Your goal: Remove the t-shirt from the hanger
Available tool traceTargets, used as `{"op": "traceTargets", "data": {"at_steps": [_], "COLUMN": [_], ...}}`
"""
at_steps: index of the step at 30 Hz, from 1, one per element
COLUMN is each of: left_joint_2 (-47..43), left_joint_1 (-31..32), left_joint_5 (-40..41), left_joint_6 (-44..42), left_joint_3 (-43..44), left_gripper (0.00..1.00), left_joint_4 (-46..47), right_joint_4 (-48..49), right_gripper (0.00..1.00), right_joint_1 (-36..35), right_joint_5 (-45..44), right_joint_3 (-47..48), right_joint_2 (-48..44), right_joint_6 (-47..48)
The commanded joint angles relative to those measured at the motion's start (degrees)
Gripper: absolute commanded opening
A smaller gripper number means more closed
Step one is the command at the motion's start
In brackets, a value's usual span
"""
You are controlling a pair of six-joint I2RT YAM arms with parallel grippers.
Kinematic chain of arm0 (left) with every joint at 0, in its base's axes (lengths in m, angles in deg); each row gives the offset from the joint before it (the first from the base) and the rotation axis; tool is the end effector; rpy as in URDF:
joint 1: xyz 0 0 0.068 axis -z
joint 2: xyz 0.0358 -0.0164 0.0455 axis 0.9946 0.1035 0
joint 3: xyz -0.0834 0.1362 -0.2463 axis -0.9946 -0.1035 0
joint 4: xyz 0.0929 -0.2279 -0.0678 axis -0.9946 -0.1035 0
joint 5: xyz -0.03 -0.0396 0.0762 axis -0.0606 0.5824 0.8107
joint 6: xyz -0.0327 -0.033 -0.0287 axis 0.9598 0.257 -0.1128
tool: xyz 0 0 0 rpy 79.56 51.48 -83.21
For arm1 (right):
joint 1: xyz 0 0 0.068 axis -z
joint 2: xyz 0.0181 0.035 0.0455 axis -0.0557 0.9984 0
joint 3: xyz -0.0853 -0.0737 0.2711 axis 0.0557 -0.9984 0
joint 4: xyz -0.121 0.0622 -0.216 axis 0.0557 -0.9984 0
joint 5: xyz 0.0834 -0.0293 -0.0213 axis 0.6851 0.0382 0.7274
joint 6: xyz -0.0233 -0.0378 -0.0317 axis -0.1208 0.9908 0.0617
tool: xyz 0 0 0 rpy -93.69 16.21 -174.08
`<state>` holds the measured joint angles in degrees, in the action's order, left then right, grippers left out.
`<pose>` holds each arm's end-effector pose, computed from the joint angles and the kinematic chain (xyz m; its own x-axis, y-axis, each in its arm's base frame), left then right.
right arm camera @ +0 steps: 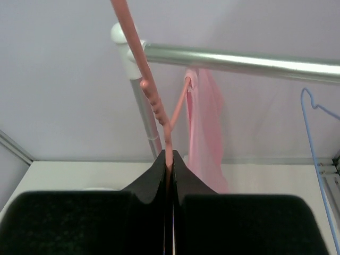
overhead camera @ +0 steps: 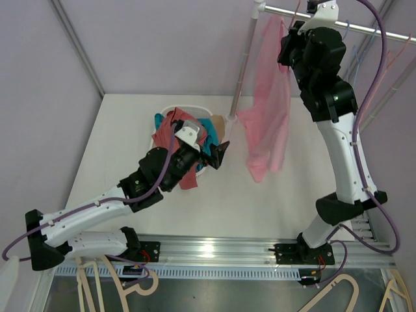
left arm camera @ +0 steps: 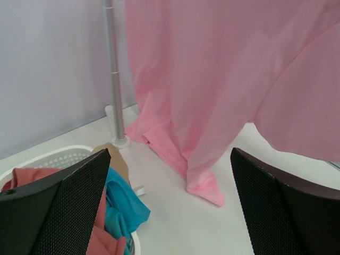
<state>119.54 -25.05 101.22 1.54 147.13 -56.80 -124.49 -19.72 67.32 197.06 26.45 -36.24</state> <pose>0.1276 -0.1856 0.4221 0.0718 -0.0823 -0.9940 0.5972 0.8018 -0.0233 0.2996 0.1147 0.5953 0.0353 0.1177 -0.9924 -0.0984 0.9886 0.1137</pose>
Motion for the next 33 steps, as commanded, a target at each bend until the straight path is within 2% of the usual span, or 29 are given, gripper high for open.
{"op": "traceTargets", "data": {"at_steps": [1,6,13,19,26,28,29,30,32,33], "left_joint_2": [0.1,1.9,3.1,5.3,12.8,14.0,14.8,14.9,14.6,14.1], "left_joint_1": [6.2,14.5,22.2,23.3,21.9,19.6,18.6,17.7,16.6,16.7], "left_joint_5": [2.0,3.1,2.4,1.1,6.0,4.7,3.9,2.9,2.4,2.6], "left_joint_6": [-3.8,-7.8,-8.1,-5.5,-6.1,-3.4,-2.1,0.3,0.8,0.4], "left_joint_3": [2.3,1.4,0.1,1.2,2.4,2.7,2.9,3.2,3.3,3.3], "left_gripper": [1.00,1.00,0.99,1.00,0.97,0.82,0.53,0.34,0.01,0.01], "left_joint_4": [6.4,14.0,18.8,18.1,19.3,18.3,16.5,15.5,14.3,14.2], "right_joint_4": [5.4,12.9,14.4,16.9,16.2,15.6,15.6,15.6,15.8,16.0], "right_gripper": [0.00,0.00,0.00,0.00,0.00,0.00,0.00,0.00,0.00,0.00], "right_joint_1": [-6.0,-14.3,-21.5,-25.7,-29.9,-31.1,-31.5,-31.7,-32.0,-32.1], "right_joint_5": [-9.5,-22.6,-32.7,-35.6,-37.2,-37.8,-38.1,-38.3,-38.7,-39.0], "right_joint_3": [-7.4,-17.8,-18.8,-20.1,-17.3,-15.9,-15.6,-15.4,-15.2,-15.3], "right_joint_2": [-6.7,-14.7,-15.9,-16.6,-15.5,-15.2,-15.1,-15.2,-15.2,-15.2], "right_joint_6": [-2.0,-2.9,-0.3,1.3,2.5,3.1,3.5,3.8,4.9,5.3]}}
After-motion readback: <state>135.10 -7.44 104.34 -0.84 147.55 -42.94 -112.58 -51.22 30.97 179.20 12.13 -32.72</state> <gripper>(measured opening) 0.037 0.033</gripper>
